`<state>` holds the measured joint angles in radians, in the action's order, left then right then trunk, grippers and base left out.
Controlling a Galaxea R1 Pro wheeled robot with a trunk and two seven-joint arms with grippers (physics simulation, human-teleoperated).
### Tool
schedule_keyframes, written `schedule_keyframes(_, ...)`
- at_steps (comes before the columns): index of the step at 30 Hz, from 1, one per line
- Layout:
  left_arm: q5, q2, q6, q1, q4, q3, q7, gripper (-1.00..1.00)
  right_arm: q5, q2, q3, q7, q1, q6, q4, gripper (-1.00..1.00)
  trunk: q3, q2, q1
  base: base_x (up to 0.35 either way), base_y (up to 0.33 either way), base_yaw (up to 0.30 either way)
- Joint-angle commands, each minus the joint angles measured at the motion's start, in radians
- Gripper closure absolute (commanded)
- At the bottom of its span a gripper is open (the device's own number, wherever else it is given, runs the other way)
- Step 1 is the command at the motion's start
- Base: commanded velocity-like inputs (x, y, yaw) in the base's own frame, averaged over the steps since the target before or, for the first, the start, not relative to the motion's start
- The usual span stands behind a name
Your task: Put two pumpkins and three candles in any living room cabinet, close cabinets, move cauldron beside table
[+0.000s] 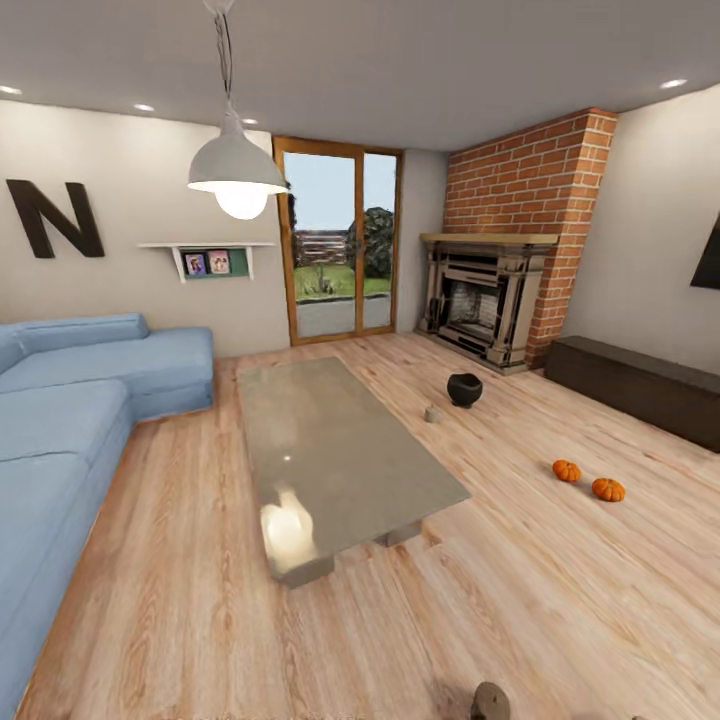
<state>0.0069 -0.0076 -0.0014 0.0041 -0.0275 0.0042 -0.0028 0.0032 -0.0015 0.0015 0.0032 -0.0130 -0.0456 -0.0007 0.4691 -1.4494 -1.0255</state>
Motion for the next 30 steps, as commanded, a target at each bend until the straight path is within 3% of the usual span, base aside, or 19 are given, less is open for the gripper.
schedule_keyframes(1,0.001,0.000,0.000,0.000,-0.002,0.000,0.000,-1.00,0.000,0.000,0.000,0.001,-0.001,-0.003,0.001,-1.00,0.001,-0.001,0.001,-0.285,-0.139,-0.232)
schedule_keyframes(14,0.001,-0.002,0.000,0.000,-0.002,0.001,0.000,-1.00,0.000,0.000,0.000,0.001,-0.001,-0.003,0.001,-1.00,0.001,-0.001,0.001,-0.282,-0.143,-0.122)
schedule_keyframes(30,0.001,-0.002,-0.002,0.000,-0.002,0.000,-0.001,-1.00,0.001,0.000,0.000,0.001,-0.001,-0.004,0.002,-1.00,0.001,-0.001,0.001,-0.019,-0.009,-0.270)
